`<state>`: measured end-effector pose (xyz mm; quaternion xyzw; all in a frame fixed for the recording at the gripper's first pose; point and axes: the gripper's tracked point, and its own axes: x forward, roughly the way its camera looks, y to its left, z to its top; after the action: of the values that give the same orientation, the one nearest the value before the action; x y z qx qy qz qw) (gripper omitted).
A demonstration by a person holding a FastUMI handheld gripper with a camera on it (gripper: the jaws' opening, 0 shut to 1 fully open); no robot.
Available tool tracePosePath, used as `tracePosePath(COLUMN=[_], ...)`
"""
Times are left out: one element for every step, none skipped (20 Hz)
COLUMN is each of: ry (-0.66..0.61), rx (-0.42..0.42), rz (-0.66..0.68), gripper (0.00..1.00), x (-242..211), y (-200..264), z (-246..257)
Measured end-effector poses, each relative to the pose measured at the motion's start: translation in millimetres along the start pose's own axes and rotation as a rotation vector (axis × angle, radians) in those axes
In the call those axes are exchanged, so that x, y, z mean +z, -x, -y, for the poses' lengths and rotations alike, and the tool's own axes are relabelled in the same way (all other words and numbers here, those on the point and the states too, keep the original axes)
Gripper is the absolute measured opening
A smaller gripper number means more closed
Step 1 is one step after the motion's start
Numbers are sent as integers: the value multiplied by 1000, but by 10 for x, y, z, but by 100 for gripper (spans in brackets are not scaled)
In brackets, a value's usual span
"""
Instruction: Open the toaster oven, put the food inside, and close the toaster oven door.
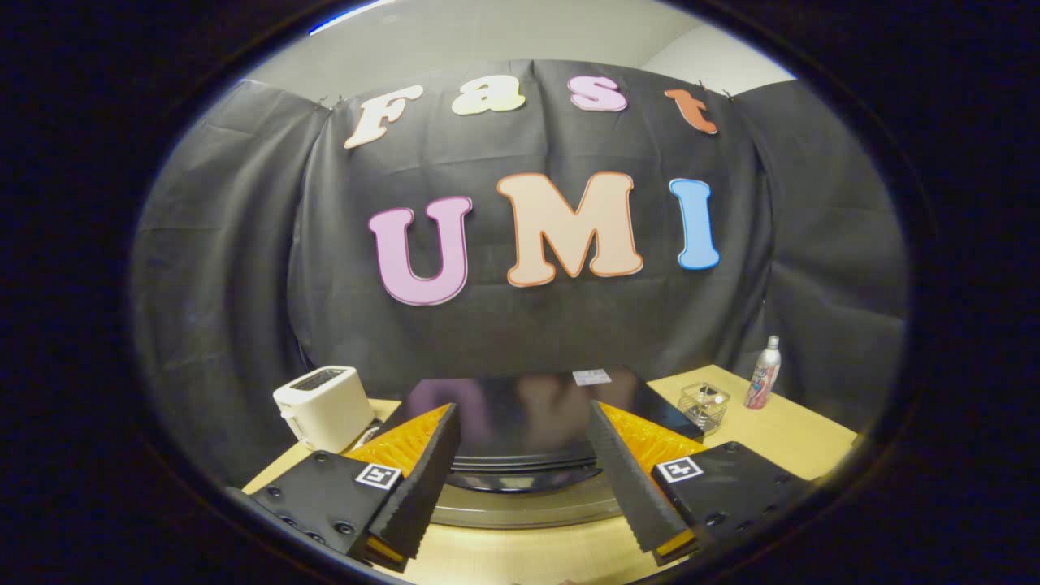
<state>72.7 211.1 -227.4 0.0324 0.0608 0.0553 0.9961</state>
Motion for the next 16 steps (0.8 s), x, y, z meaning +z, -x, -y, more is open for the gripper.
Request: tracePosePath(ry=[-14, -27, -32, -28, -14, 3, 25, 34, 20, 13, 4, 8, 10, 13, 14, 10], rx=[0, 1, -5, -9, -11, -9, -3, 0, -9, -11, -12, -11, -8, -4, -1, 3], rz=[-16, -24, -35, -48, -57, -70, -96, -105, -79, -105, -86, -105, -98, -111, -113, -125], gripper=[98, 98, 98, 98, 99, 99, 99, 99, 99, 99, 100, 100, 99, 99, 99, 99], x=[-91, -142, -201, -258, -321, -371, -470, -502, -430, -503, -472, -522, -508, -535, -541, -557], y=[-41, -75, -128, -164, -187, -200, -207, -166, -167, -163, -153, -129, -93, -65, -21, 37], z=[3, 8, 25, 38, 50, 51, 40, 40, 60, 64, 51, 54, 43, 49, 61, 70])
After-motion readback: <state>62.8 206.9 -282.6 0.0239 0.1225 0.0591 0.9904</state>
